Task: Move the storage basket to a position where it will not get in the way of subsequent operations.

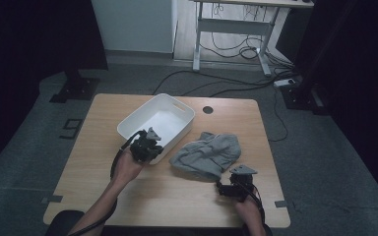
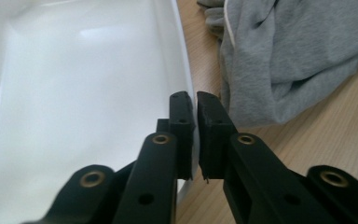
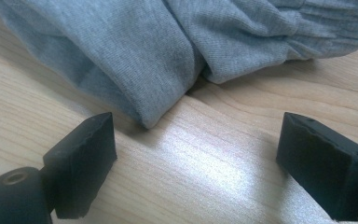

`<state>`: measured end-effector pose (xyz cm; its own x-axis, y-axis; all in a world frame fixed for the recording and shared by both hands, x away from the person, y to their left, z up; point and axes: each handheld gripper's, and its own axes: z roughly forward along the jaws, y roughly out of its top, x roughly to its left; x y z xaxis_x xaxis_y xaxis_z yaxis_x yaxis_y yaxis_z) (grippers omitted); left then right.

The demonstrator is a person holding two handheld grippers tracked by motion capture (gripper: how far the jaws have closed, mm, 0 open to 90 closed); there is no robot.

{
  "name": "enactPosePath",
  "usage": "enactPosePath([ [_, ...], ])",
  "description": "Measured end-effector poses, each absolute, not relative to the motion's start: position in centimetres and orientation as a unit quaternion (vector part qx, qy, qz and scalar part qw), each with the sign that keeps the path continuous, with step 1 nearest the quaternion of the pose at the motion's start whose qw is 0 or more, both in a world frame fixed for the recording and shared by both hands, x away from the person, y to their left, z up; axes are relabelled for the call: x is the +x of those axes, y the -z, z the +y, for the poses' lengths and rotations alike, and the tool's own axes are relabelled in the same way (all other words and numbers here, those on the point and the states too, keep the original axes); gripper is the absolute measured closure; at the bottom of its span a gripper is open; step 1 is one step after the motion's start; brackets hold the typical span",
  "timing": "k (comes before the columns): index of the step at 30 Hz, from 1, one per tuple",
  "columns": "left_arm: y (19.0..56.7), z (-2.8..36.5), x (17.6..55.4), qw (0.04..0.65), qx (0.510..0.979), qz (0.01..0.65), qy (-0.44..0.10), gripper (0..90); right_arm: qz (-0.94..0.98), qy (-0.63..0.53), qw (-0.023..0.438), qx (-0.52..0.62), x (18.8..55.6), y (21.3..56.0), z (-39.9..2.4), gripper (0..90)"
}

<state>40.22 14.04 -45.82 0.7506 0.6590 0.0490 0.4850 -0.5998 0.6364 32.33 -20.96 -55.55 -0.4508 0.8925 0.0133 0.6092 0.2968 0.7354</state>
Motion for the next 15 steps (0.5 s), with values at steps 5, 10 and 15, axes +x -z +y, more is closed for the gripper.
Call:
enactPosePath([
  [5, 45.8, 14.1, 40.1, 0.297, 0.885, 0.32, -0.16, 86.5, 0.779, -0.345, 0.205, 0.482, 32.3, 55.6, -21.0, 11.5],
  [10, 45.9, 15.8, 40.9, 0.312, 0.877, 0.333, -0.152, 86.8, 0.779, -0.345, 0.205, 0.482, 32.3, 55.6, -21.0, 11.5],
  [15, 46.0, 16.6, 41.3, 0.31, 0.874, 0.339, -0.158, 86.7, 0.779, -0.345, 0.206, 0.482, 32.3, 55.6, -21.0, 11.5],
])
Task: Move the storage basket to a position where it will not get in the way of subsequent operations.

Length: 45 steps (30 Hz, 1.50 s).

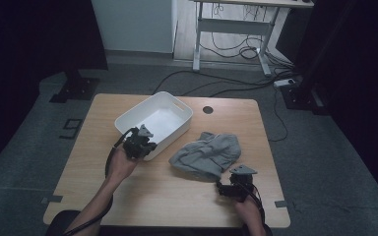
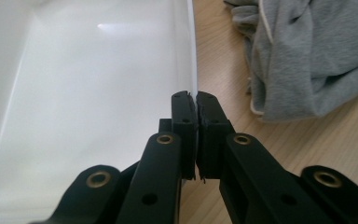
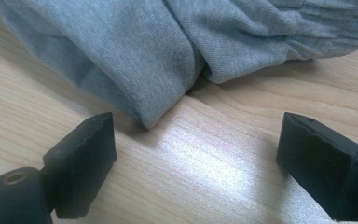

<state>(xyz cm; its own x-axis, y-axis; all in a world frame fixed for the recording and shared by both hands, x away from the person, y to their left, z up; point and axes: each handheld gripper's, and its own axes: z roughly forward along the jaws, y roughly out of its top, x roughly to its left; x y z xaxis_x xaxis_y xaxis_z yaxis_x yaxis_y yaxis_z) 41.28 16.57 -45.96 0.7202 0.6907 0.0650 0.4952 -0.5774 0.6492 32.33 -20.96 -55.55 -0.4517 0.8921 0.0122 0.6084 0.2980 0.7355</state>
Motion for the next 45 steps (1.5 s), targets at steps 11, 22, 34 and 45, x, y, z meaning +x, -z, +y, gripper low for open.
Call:
enactPosePath([
  [11, 45.9, 19.1, 42.3, 0.298, 0.862, 0.369, -0.177, 86.8, 0.78, -0.345, 0.206, 0.48, 32.3, 55.6, -21.0, 11.5],
  [22, 46.0, 22.1, 43.3, 0.285, 0.848, 0.4, -0.198, 86.9, 0.779, -0.346, 0.206, 0.48, 32.3, 55.6, -21.0, 11.5],
  [34, 45.9, 25.5, 44.8, 0.285, 0.831, 0.433, -0.201, 86.9, 0.779, -0.346, 0.206, 0.481, 32.3, 55.6, -21.0, 11.5],
  [45, 45.7, 28.6, 46.7, 0.274, 0.825, 0.453, -0.197, 86.8, 0.779, -0.346, 0.206, 0.481, 32.3, 55.6, -21.0, 11.5],
])
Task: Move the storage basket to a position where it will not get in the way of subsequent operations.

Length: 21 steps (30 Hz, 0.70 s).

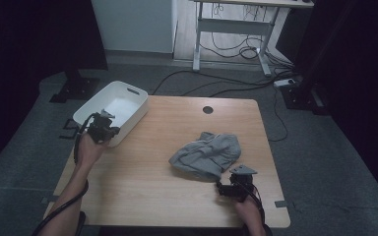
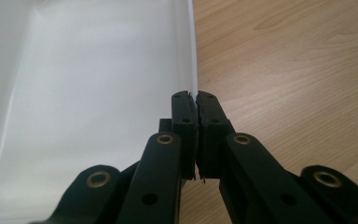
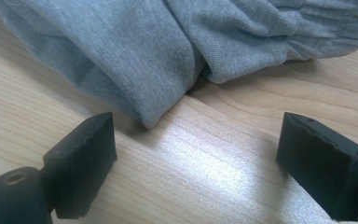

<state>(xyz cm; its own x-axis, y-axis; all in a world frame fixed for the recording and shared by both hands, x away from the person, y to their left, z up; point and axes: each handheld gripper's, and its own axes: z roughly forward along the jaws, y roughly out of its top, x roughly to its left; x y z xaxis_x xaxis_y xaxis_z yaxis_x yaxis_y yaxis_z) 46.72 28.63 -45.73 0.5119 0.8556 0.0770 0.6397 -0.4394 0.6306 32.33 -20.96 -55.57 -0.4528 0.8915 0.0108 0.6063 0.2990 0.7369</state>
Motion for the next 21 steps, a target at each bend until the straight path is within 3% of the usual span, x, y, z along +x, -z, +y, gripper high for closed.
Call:
enactPosePath([
  [21, 45.7, 30.2, 48.0, 0.277, 0.819, 0.463, -0.195, 85.1, 0.779, -0.346, 0.206, 0.48, 32.2, 55.6, -20.9, 11.5],
])
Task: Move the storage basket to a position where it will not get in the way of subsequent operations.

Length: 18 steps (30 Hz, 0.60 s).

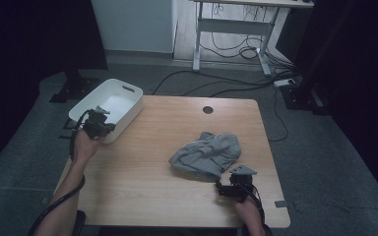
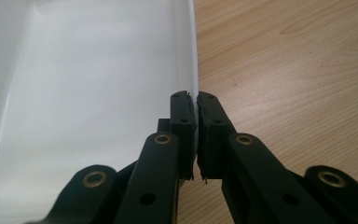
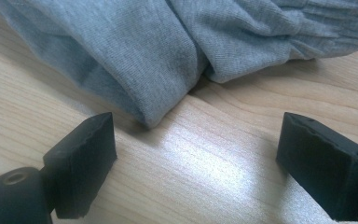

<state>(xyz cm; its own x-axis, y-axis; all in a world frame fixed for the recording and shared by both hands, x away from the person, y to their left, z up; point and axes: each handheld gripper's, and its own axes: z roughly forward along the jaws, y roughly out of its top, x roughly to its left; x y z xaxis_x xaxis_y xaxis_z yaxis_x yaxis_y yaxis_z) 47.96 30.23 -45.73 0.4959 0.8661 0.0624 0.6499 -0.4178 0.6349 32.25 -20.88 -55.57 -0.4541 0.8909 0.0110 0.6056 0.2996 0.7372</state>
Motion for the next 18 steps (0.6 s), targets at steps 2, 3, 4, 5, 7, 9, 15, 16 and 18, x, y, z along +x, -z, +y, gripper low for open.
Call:
enactPosePath([
  [2, 45.7, 30.2, 48.0, 0.274, 0.821, 0.462, -0.195, 84.1, 0.779, -0.346, 0.206, 0.48, 32.2, 55.6, -20.9, 11.5],
  [3, 45.6, 30.2, 48.0, 0.273, 0.821, 0.462, -0.197, 81.1, 0.779, -0.346, 0.206, 0.48, 32.2, 55.6, -20.9, 11.5],
  [4, 45.6, 30.2, 47.9, 0.276, 0.82, 0.462, -0.197, 77.8, 0.779, -0.346, 0.206, 0.48, 32.2, 55.6, -20.9, 11.5],
  [5, 45.5, 30.2, 47.8, 0.283, 0.817, 0.462, -0.196, 74.4, 0.779, -0.346, 0.206, 0.48, 32.2, 55.6, -20.9, 11.5],
  [7, 45.3, 30.2, 47.5, 0.292, 0.813, 0.463, -0.198, 65.9, 0.779, -0.346, 0.206, 0.48, 32.2, 55.6, -20.9, 11.5],
  [9, 45.0, 30.0, 47.1, 0.301, 0.81, 0.461, -0.202, 57.8, 0.779, -0.346, 0.206, 0.48, 32.2, 55.6, -20.9, 11.5],
  [15, 43.9, 29.2, 46.0, 0.323, 0.813, 0.44, -0.202, 37.3, 0.779, -0.346, 0.206, 0.48, 32.2, 55.6, -20.9, 11.5],
  [16, 43.8, 28.9, 45.7, 0.327, 0.813, 0.437, -0.203, 34.7, 0.779, -0.346, 0.206, 0.48, 32.2, 55.6, -20.9, 11.5],
  [18, 43.6, 28.4, 45.3, 0.334, 0.813, 0.433, -0.2, 24.4, 0.779, -0.346, 0.206, 0.48, 32.2, 55.6, -20.9, 11.5],
])
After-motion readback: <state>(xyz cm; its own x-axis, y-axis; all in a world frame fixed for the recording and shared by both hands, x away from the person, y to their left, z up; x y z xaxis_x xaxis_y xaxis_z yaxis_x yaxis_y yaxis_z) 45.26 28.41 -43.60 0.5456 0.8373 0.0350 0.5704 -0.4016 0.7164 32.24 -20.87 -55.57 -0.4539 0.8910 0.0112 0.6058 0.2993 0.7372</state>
